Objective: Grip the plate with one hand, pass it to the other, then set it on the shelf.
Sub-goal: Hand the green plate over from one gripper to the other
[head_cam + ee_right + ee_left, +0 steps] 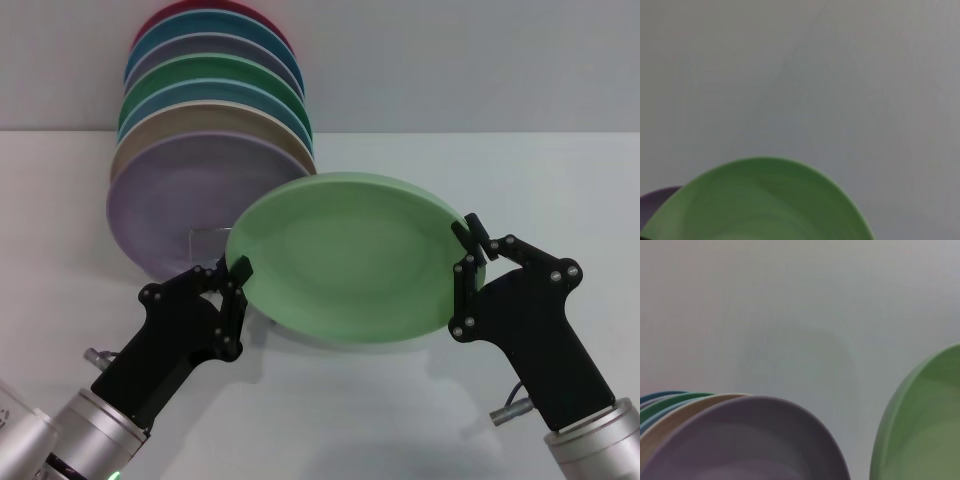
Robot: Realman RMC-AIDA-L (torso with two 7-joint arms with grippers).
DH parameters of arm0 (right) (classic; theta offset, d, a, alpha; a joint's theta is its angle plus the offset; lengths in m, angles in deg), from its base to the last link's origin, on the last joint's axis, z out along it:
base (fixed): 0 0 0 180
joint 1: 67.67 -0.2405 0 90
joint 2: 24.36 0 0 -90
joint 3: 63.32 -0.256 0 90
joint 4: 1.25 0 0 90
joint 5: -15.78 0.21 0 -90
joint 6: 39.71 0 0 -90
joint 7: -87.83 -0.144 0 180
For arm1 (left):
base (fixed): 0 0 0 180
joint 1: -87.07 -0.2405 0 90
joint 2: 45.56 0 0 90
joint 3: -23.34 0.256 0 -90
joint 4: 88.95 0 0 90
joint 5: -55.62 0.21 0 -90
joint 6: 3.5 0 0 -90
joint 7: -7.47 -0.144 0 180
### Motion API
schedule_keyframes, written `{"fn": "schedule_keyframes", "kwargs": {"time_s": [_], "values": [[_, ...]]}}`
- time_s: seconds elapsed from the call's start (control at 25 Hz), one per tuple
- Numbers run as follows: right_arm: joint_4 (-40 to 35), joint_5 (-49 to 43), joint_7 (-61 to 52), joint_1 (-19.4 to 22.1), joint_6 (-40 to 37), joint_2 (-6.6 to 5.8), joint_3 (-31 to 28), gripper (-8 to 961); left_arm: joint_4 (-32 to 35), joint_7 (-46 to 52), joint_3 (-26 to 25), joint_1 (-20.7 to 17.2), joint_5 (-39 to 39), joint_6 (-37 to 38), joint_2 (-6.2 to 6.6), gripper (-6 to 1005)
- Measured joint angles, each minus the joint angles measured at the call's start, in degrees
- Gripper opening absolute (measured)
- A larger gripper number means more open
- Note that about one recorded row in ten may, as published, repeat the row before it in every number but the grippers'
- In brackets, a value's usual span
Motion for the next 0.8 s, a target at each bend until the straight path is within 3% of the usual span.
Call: {"fn": "schedule_keyframes", "kwargs": {"time_s": [0.8], "values": [[-0.6,0.0,0.0,-0.1,0.0,0.05,-0.4,19,-0.1,-0.1,-1.2,-0.1,0.1,-0.1,0.00,27]]}}
